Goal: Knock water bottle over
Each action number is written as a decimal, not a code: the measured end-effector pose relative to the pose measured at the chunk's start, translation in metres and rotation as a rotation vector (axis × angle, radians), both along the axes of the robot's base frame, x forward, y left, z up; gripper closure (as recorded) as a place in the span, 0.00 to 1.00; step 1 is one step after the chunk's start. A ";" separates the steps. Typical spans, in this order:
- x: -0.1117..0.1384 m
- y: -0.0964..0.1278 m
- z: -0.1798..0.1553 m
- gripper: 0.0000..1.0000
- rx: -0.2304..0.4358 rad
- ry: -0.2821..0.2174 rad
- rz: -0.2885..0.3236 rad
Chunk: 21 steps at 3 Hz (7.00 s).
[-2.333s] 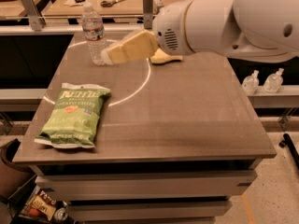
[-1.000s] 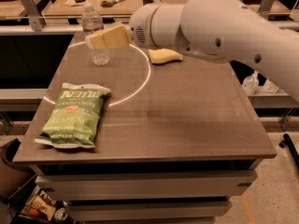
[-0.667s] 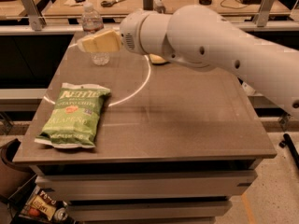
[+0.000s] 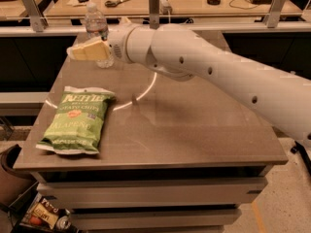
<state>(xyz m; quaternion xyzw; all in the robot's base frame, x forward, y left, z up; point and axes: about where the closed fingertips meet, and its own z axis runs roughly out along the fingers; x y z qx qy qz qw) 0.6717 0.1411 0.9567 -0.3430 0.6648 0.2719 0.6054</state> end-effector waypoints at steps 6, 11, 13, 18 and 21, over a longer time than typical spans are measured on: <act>0.078 0.004 -0.037 0.00 0.016 0.002 -0.014; 0.076 0.021 -0.035 1.00 0.027 -0.007 0.010; 0.078 0.021 -0.033 1.00 0.013 -0.005 0.017; 0.085 -0.050 -0.013 1.00 -0.356 0.125 0.090; 0.079 -0.036 -0.036 1.00 -0.692 0.234 0.176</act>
Offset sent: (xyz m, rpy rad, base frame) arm 0.0667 0.0078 -0.0502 -0.0234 0.0099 -0.0013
